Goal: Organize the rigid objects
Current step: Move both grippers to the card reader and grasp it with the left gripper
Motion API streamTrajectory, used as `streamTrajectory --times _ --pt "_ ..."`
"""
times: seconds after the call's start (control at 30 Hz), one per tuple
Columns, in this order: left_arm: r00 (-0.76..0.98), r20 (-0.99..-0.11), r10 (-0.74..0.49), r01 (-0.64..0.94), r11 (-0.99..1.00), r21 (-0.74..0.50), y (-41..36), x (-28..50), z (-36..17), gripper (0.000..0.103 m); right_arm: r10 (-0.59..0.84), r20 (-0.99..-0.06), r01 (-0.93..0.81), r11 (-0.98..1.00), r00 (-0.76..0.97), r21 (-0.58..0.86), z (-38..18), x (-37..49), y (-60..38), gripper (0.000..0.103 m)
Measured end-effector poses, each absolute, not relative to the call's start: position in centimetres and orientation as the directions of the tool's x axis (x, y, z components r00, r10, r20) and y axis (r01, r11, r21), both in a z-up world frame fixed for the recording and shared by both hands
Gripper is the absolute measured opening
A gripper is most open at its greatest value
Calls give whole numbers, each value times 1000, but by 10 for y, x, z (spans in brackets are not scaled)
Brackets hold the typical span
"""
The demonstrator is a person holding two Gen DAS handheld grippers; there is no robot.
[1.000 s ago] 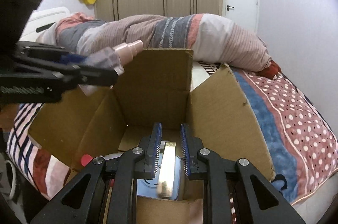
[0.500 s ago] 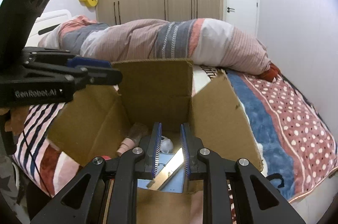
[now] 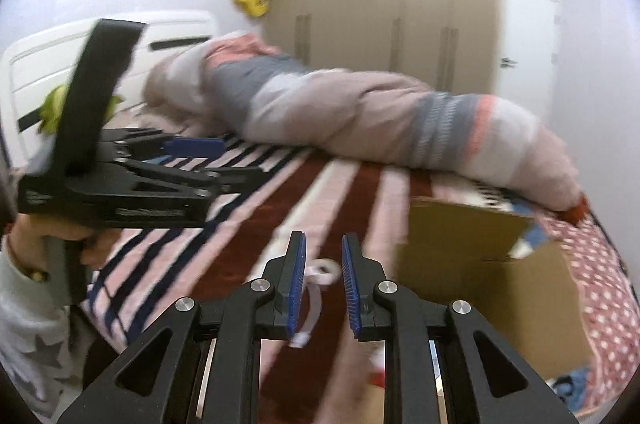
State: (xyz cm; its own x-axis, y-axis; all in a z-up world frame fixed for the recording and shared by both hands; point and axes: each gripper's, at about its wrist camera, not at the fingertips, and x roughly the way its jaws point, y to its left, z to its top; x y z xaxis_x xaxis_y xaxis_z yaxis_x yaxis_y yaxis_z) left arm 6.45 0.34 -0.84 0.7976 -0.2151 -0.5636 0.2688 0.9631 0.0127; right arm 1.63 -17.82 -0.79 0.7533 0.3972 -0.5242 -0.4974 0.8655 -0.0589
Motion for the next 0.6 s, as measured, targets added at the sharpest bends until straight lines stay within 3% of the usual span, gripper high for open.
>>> streamTrajectory --times 0.27,0.33,0.4,0.6 --pt "747 -636 -192 210 977 -48 54 79 -80 70 436 -652 -545 837 621 41 -73 45 -115 14" --pt "729 -657 -193 199 978 -67 58 86 -99 70 409 -679 -518 854 609 50 -93 58 -109 17" --pt "716 -670 -196 187 979 -87 63 91 -115 70 381 -700 -481 874 604 61 -110 72 -110 29" --pt "693 -676 -251 214 967 -140 64 109 -141 70 288 -727 -345 936 623 75 -153 118 -124 35"
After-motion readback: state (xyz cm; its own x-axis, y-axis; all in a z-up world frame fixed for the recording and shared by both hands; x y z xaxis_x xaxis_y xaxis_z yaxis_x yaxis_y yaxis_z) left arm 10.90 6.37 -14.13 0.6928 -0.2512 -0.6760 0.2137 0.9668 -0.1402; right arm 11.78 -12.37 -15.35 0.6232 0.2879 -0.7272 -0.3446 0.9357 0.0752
